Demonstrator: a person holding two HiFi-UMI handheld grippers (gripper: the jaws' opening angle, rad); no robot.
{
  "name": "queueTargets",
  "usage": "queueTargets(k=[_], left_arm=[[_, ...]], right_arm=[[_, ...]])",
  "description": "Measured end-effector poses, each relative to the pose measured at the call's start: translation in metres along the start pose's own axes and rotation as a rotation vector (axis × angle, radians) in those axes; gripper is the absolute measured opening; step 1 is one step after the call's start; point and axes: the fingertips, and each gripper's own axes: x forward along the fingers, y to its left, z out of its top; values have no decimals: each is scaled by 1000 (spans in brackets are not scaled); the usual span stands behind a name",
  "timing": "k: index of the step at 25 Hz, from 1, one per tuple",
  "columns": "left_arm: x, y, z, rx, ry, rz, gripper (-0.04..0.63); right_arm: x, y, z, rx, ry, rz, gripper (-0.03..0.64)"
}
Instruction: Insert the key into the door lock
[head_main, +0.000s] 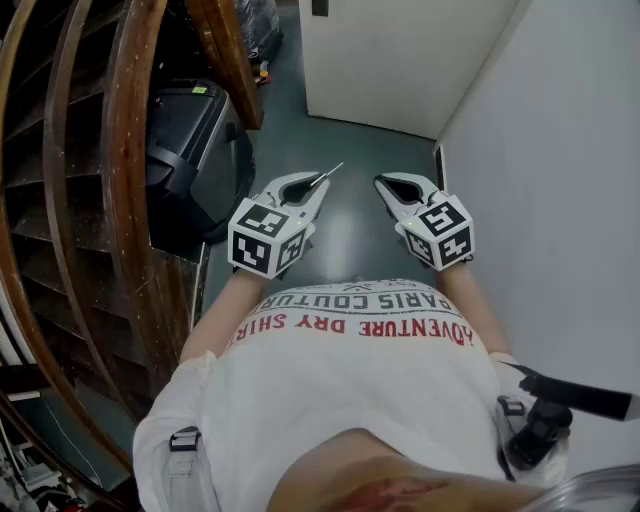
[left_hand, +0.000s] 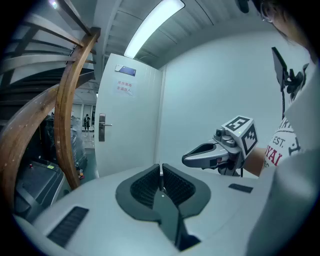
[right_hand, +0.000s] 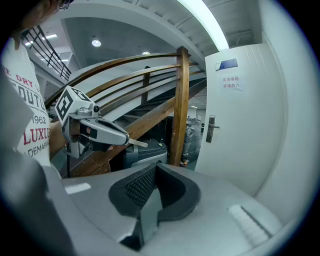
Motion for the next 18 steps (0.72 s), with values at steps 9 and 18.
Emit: queueTargets(k=[9,18], left_arm=[[5,4,-5,-2,6,-4,23],[3,18,-5,-16,-3,-20,23]], right_arm=[[7,-1,-6,5,8,3,2],[23,2,0,30,-4,5,2]])
